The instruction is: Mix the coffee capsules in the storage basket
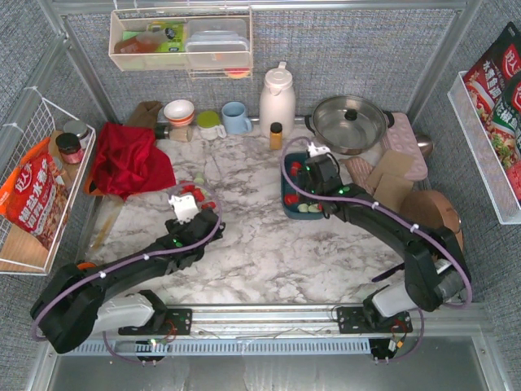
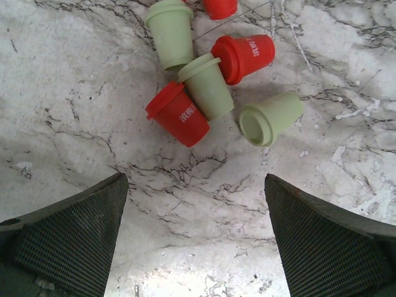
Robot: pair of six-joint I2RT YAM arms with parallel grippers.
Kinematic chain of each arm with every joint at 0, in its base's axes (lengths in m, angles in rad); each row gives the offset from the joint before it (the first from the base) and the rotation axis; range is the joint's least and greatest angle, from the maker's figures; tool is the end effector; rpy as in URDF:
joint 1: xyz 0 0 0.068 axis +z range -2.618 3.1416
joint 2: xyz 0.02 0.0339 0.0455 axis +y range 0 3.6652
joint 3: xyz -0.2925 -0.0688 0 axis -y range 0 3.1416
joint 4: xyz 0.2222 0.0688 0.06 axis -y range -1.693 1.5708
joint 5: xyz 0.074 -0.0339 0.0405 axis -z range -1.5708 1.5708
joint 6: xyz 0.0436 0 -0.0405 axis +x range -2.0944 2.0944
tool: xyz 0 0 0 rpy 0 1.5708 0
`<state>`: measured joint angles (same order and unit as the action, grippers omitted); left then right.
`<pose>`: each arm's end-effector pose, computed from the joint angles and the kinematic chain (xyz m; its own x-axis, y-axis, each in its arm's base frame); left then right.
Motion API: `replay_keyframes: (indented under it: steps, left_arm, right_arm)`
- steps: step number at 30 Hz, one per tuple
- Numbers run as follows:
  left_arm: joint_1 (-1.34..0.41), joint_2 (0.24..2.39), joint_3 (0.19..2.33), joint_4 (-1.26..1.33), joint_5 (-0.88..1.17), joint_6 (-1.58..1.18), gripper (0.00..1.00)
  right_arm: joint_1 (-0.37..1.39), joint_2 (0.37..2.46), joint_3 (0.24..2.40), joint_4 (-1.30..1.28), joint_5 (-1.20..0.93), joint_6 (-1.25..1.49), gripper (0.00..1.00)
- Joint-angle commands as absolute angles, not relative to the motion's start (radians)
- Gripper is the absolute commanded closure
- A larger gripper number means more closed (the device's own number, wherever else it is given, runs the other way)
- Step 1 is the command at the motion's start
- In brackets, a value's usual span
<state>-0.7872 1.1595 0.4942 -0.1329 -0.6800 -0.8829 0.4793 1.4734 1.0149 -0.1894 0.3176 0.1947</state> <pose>0.1537 -0.1154 0.2144 -0.5071 -0.3421 -0.7910 -0.2375 0.9378 -0.2534 0.2808 0.1306 0.2904 -0.5674 -0.0878 -0.8187 -0.1094 0.9935 -0.0306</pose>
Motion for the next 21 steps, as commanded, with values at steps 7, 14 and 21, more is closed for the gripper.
replay_keyframes:
  steps: [7,14,21]
  left_arm:
    - [-0.767,1.189,0.516,-0.147,-0.656,-0.876,0.0]
    - [-0.756,1.201,0.485,-0.121,-0.654,-0.882,0.0]
    - [-0.727,1.193,0.463,-0.111,-0.654,-0.874,0.0]
  right_arm:
    - [0.368,1.425,0.859,-0.076,0.136,0.519,0.29]
    - [0.331,1.579,0.895,0.001,-0.019,0.542,0.28]
    - [0.325,1.641,0.926,0.036,-0.06,0.508,0.28]
